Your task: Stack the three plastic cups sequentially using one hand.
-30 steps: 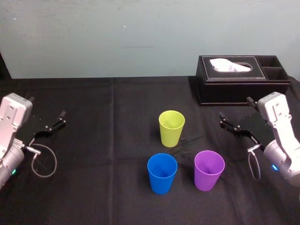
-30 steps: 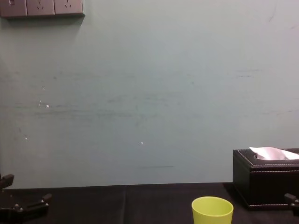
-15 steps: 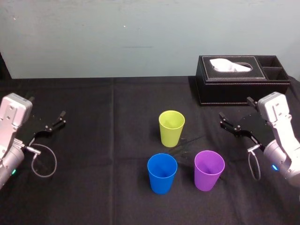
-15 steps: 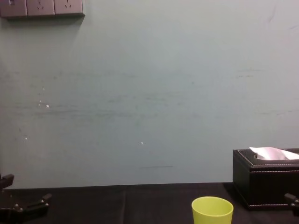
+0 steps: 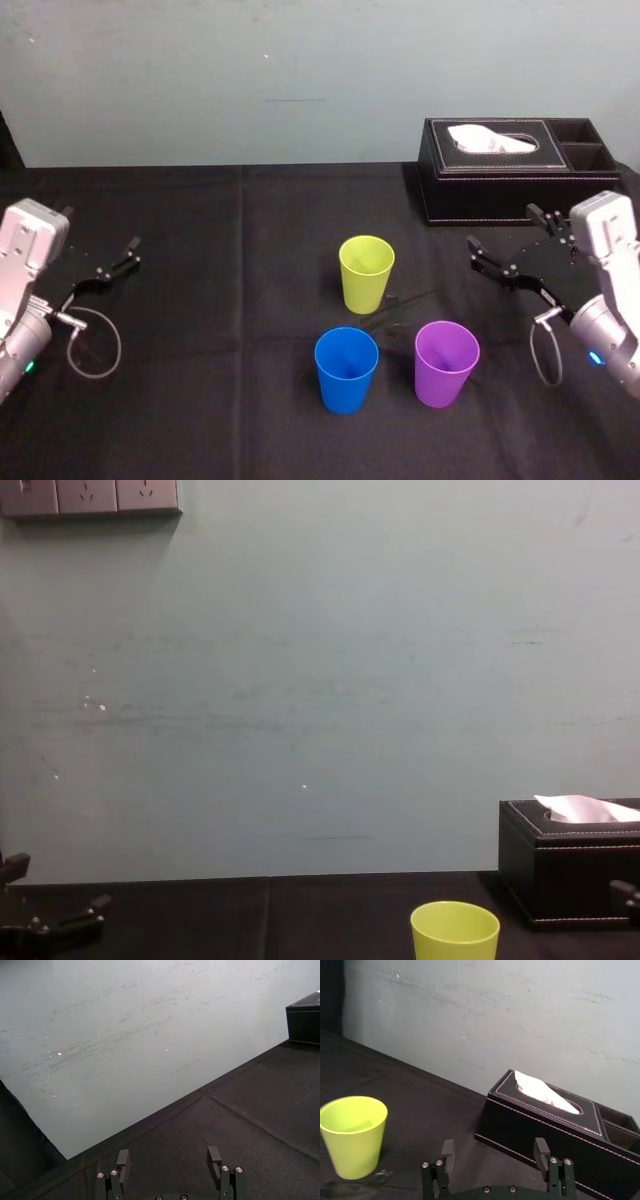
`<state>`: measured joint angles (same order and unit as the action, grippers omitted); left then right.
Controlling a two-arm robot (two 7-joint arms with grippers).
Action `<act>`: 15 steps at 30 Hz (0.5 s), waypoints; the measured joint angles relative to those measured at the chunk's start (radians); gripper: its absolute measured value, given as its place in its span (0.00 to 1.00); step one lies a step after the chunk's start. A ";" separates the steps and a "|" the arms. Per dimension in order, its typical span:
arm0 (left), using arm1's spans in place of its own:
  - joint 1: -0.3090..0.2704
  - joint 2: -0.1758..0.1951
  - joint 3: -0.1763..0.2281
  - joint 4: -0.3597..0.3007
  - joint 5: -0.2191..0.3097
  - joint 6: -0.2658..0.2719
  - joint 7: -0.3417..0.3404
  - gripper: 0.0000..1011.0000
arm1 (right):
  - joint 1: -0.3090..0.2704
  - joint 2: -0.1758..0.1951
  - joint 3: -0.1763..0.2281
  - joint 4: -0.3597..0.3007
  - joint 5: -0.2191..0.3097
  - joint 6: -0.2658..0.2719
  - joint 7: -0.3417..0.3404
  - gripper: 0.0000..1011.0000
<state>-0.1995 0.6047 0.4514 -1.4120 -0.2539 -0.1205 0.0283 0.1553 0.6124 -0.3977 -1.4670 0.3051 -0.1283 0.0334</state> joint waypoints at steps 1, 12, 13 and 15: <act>0.000 0.000 0.000 0.000 0.000 0.000 0.000 1.00 | -0.005 0.003 0.005 -0.006 0.006 -0.002 0.006 0.99; 0.000 0.000 0.000 0.000 0.000 0.000 0.000 1.00 | -0.100 0.065 0.082 -0.101 0.088 -0.021 0.098 0.99; 0.000 0.000 0.000 0.000 0.000 0.000 0.000 1.00 | -0.117 0.077 0.094 -0.117 0.098 -0.025 0.113 0.99; 0.000 0.000 0.000 0.000 0.000 0.000 0.000 1.00 | -0.148 0.098 0.114 -0.139 0.115 -0.036 0.137 0.99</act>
<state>-0.1996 0.6047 0.4513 -1.4119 -0.2539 -0.1206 0.0283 0.0075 0.7105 -0.2841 -1.6060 0.4203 -0.1646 0.1703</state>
